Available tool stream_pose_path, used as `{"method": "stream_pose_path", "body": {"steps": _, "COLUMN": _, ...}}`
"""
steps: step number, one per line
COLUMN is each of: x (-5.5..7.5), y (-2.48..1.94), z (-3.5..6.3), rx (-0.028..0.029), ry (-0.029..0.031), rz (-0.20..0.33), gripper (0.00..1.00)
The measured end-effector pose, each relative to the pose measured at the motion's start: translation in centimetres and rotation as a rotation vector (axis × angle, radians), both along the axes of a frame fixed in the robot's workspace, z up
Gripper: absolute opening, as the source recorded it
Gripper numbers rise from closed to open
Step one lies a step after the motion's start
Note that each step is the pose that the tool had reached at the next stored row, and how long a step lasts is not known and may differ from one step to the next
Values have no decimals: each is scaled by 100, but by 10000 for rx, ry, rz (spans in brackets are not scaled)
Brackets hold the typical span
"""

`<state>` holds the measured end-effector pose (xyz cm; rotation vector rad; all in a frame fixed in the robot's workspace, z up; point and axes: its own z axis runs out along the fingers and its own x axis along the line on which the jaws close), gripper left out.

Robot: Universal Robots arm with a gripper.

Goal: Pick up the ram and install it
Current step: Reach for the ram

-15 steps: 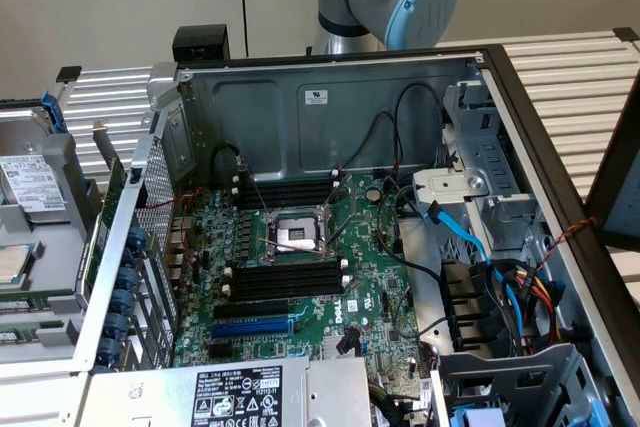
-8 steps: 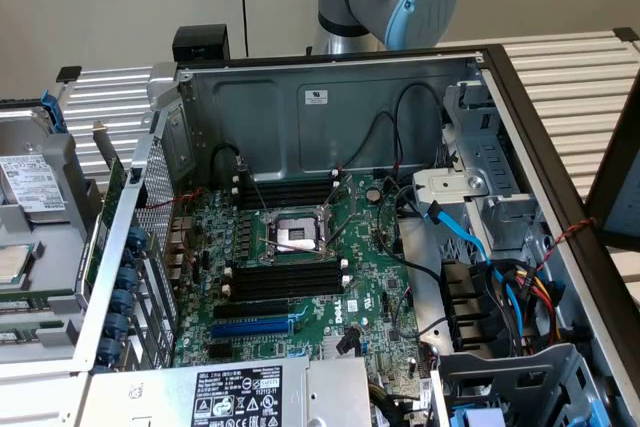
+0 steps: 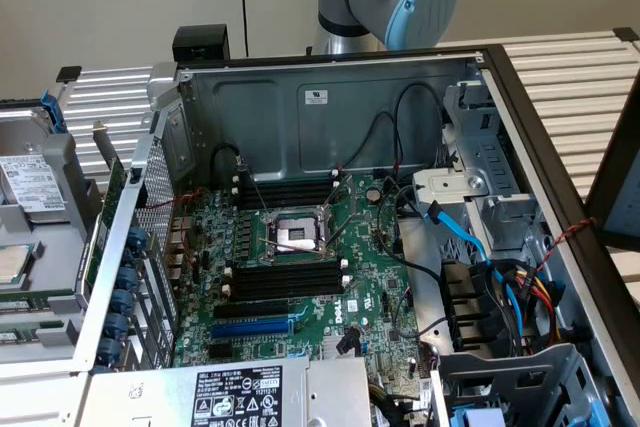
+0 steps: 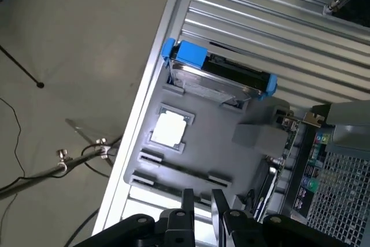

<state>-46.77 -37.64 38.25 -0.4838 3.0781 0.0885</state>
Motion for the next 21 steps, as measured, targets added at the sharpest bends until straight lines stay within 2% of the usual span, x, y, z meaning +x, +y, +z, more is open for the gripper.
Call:
{"method": "stream_pose_path", "body": {"steps": 12, "x": -12, "y": 0, "z": 0, "rx": 13, "ry": -11, "rz": 1527, "gripper": 27}}
{"method": "stream_pose_path", "body": {"steps": 21, "x": -15, "y": 0, "z": 0, "rx": 25, "ry": -12, "rz": 2989, "gripper": 27}}
